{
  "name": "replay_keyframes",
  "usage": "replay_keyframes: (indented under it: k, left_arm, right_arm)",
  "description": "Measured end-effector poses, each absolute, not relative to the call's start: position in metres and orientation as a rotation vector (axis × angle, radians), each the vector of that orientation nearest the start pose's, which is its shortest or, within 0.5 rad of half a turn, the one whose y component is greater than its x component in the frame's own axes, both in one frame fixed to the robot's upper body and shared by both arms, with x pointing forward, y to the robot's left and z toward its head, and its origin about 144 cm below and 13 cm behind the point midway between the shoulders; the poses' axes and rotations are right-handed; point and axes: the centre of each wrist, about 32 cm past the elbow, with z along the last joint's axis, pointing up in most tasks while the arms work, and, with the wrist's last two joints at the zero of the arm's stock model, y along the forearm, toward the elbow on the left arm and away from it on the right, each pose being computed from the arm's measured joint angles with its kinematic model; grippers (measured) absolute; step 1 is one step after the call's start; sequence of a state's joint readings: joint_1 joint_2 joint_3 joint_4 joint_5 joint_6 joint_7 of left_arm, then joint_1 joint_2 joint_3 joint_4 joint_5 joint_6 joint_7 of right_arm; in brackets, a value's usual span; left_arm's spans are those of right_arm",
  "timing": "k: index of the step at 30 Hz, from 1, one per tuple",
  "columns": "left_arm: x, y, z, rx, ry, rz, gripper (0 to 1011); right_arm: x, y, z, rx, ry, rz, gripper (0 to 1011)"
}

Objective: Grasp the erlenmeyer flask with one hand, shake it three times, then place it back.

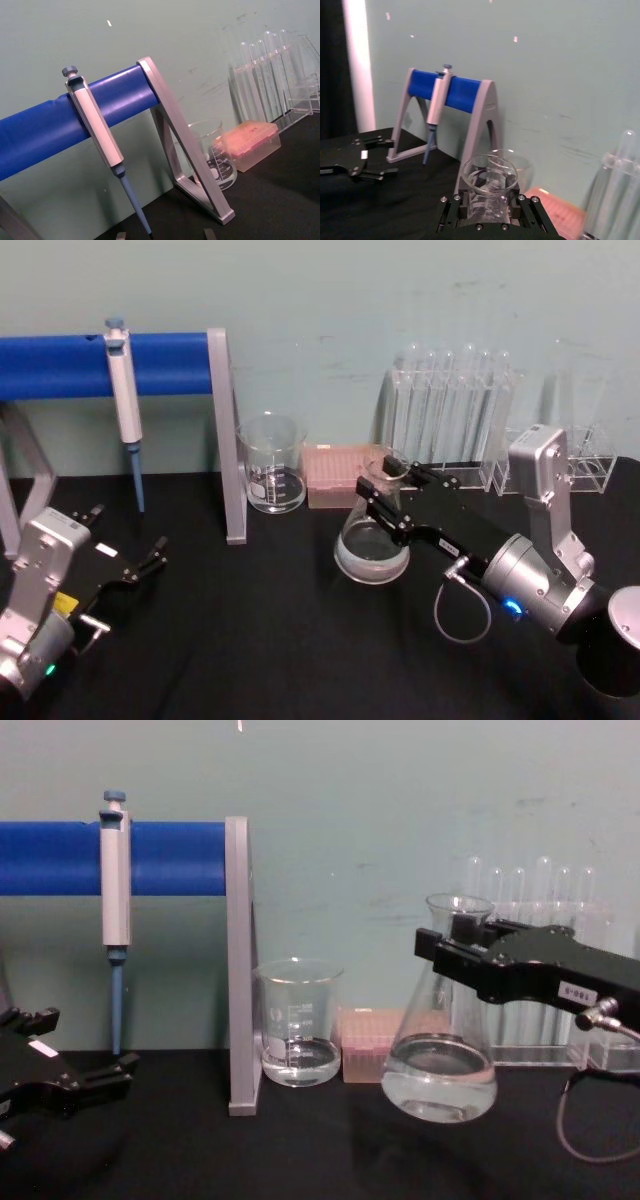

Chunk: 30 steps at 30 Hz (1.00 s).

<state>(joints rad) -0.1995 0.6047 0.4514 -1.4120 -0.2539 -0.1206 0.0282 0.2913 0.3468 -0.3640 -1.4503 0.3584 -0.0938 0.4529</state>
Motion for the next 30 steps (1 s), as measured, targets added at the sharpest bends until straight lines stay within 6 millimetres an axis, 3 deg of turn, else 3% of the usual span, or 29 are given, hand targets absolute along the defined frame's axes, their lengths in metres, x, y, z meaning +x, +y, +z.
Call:
replay_keyframes:
  k: [30]
  left_arm:
    - [0.4886, 0.3097, 1.1398, 0.304, -0.285, 1.248, 1001]
  right_arm:
    - [0.5195, -0.2283, 1.1899, 0.057, -0.185, -0.541, 451]
